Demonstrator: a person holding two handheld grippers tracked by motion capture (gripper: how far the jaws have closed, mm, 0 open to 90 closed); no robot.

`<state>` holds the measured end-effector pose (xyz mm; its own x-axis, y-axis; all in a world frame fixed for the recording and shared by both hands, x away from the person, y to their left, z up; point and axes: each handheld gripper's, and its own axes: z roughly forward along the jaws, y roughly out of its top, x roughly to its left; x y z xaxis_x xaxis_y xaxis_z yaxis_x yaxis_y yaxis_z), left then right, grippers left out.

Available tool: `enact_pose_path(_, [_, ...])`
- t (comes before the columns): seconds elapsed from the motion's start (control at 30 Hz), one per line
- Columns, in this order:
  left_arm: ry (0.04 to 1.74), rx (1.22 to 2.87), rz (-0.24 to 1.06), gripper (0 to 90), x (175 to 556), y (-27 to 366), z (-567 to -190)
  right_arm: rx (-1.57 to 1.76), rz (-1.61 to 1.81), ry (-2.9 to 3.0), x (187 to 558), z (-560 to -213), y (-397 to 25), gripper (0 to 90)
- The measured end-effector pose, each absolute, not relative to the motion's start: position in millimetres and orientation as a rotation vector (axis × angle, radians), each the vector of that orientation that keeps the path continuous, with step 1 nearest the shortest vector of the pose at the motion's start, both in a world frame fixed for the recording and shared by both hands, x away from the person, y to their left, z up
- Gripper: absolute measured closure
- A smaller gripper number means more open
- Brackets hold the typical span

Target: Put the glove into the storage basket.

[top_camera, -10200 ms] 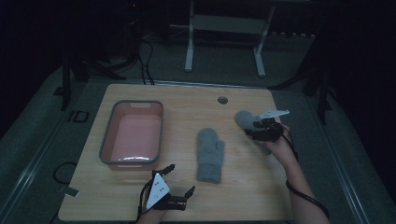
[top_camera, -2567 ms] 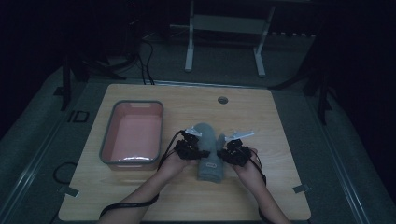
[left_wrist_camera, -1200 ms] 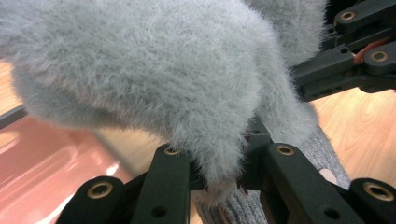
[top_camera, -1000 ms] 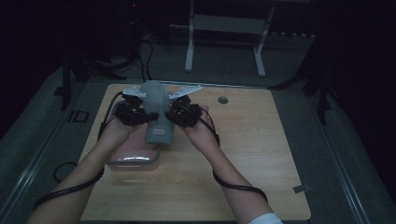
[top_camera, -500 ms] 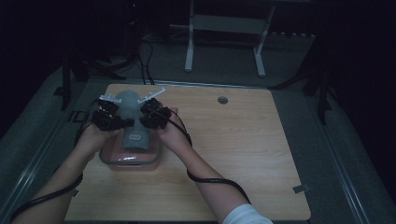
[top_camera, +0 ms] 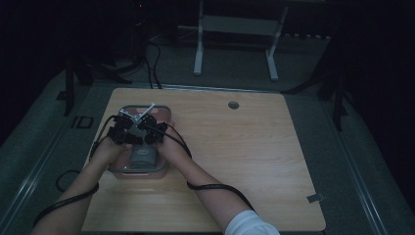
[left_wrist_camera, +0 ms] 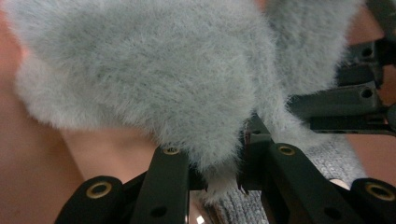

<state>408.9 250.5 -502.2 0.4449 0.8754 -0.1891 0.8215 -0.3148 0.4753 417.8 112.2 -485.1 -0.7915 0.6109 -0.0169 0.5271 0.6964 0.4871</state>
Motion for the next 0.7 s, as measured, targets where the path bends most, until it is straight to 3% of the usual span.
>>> enact_pose_path(0.2, [1.475, 2.244, 0.160, 75.9, 415.4, 241.8, -510.5, 0.938, 0.723, 2.734, 426.2, -484.5, 100.5, 65.8])
enact_pose_path(0.33, [1.490, 2.261, 0.181, 72.1, 416.1, 239.5, -511.5, 0.941, 0.801, 2.705, 425.7, -470.6, 91.3, 61.3])
enact_pose_path(0.43, [1.519, 2.247, 0.216, 62.5, 415.9, 239.7, -510.9, 0.938, 0.843, 2.692, 425.4, -461.1, 83.9, 57.6])
enact_pose_path(0.57, [1.534, 2.209, 0.310, 42.6, 412.8, 243.3, -503.3, 0.940, 0.892, 2.689, 426.5, -455.9, 72.4, 53.0])
enact_pose_path(0.7, [1.525, 2.147, 0.412, 31.4, 408.1, 248.1, -491.2, 0.920, 0.947, 2.686, 428.6, -453.2, 60.4, 46.4])
